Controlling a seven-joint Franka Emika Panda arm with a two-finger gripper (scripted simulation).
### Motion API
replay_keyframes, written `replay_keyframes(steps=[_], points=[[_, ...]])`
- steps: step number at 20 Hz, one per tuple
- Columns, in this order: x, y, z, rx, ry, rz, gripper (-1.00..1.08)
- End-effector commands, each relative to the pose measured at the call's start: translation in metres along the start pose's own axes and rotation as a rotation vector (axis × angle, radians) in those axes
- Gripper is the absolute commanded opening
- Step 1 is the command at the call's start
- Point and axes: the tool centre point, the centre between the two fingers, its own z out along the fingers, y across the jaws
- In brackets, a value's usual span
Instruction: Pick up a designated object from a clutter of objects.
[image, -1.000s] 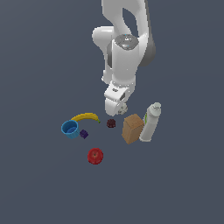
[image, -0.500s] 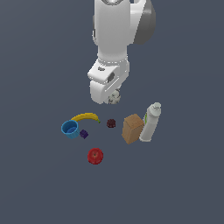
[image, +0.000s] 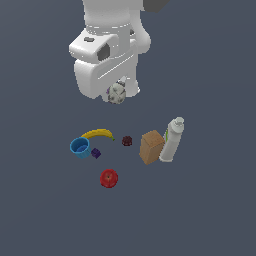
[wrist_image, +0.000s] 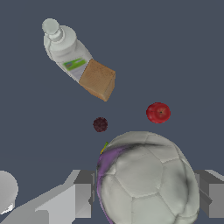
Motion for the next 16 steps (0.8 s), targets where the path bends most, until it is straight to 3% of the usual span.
replay_keyframes(steps=[1,16], points=[[-0.004,0.008,-0.018,0.000,-0.001,-0.001,-1.00],[-0.013,0.029,-0.060,0.000,-0.002,-0.001,-1.00]])
